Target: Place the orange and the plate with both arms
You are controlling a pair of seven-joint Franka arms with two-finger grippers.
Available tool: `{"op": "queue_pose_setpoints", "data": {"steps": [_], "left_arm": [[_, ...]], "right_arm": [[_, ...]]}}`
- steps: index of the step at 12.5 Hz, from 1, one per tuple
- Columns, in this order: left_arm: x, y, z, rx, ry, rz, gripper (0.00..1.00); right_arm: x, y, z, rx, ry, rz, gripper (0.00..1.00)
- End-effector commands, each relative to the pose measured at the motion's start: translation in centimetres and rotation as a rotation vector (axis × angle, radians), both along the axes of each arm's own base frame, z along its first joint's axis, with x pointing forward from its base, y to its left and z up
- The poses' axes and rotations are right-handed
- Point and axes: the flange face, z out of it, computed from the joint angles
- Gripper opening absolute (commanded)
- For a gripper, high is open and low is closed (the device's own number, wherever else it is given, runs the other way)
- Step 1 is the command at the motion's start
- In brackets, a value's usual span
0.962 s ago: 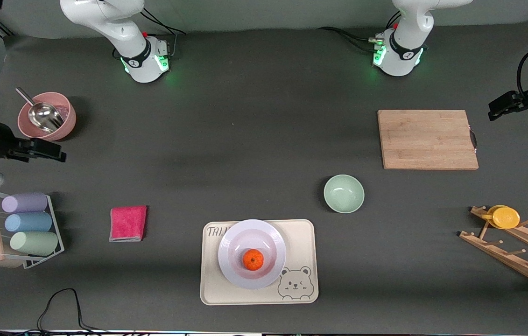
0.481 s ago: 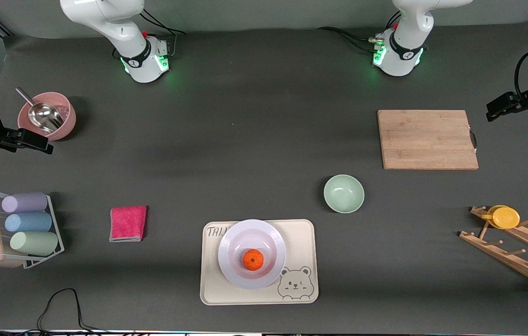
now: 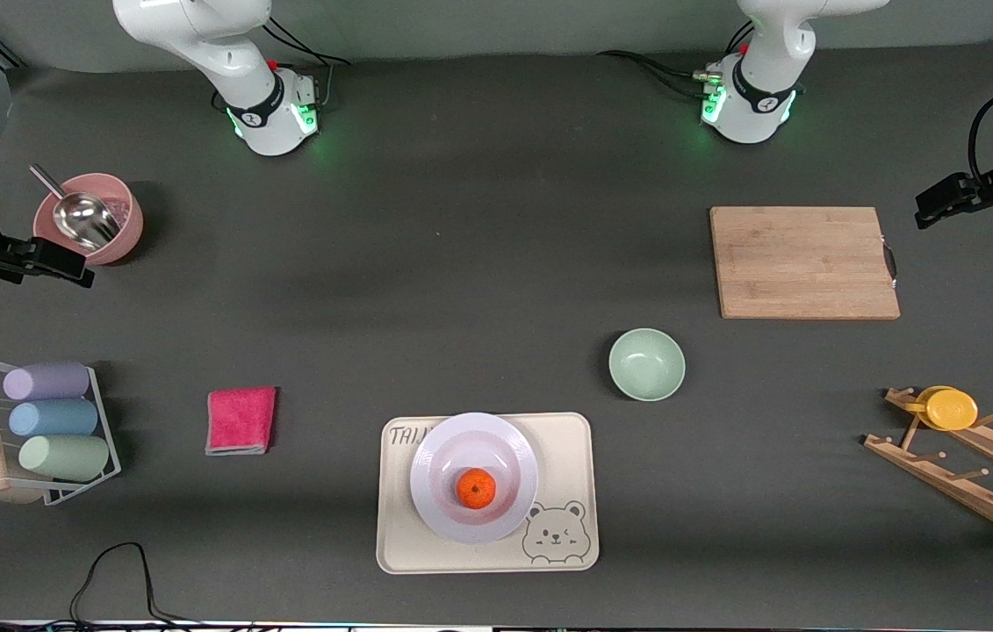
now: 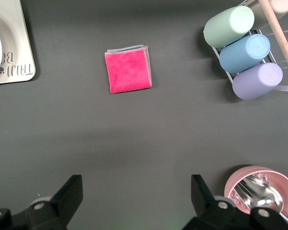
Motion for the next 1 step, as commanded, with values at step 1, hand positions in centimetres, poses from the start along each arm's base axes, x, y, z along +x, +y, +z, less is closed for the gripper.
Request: {"op": "queue_pose_setpoints", "data": {"steps": [1], "left_arm": [[0.21, -0.16, 0.5, 0.003, -0.009, 0.015, 1.0]], "right_arm": [[-0.45, -0.15, 0.74, -0.02, -0.013, 0.005, 1.0]]}}
